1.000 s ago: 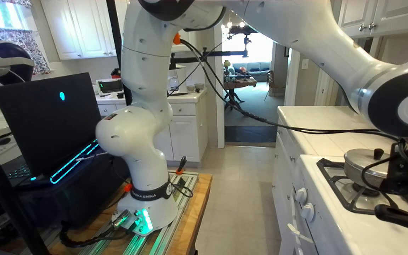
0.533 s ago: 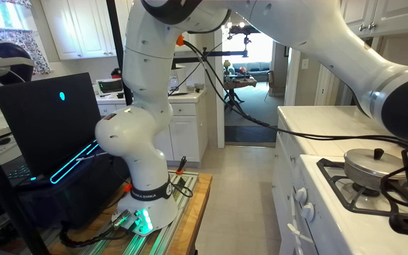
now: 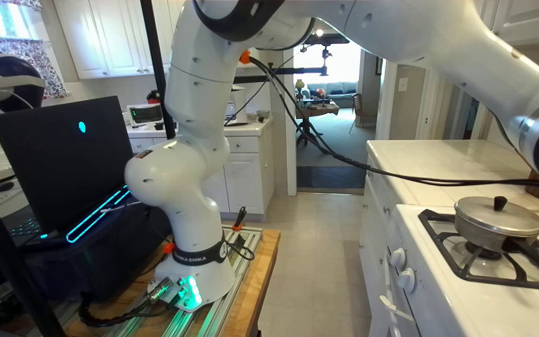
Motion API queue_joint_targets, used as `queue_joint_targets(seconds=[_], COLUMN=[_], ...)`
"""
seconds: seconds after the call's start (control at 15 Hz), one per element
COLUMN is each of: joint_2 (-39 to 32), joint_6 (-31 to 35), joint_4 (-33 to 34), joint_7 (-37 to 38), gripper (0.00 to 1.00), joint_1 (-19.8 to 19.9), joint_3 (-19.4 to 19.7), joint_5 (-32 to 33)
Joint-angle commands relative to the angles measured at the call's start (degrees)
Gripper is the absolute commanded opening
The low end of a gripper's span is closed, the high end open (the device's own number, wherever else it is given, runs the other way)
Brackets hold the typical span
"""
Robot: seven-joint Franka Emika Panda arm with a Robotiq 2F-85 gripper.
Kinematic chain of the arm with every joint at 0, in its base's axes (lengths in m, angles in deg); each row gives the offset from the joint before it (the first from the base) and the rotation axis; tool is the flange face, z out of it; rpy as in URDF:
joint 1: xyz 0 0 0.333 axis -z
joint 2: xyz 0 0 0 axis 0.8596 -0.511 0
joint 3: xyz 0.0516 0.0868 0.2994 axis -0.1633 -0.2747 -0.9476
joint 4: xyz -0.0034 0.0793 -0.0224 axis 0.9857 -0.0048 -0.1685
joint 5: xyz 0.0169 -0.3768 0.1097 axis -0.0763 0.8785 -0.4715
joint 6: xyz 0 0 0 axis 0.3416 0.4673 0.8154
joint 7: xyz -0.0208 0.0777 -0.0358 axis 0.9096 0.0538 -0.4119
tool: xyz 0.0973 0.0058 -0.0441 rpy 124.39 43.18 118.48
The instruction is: Put the pot on the stove plate in front of it
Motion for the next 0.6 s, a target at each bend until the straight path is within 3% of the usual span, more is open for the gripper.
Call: queue_joint_targets(seconds=[0.0, 0.53], joint_2=[-2.57, -5.82], joint_6=[-1.82, -3.67], joint_4=[5.48, 10.55], joint_7=[-3.57, -3.65], gripper=[0.07, 0.07], joint_1=[1.51, 1.58], joint_3=[-1.6, -1.78], joint_5=[-3.57, -3.33])
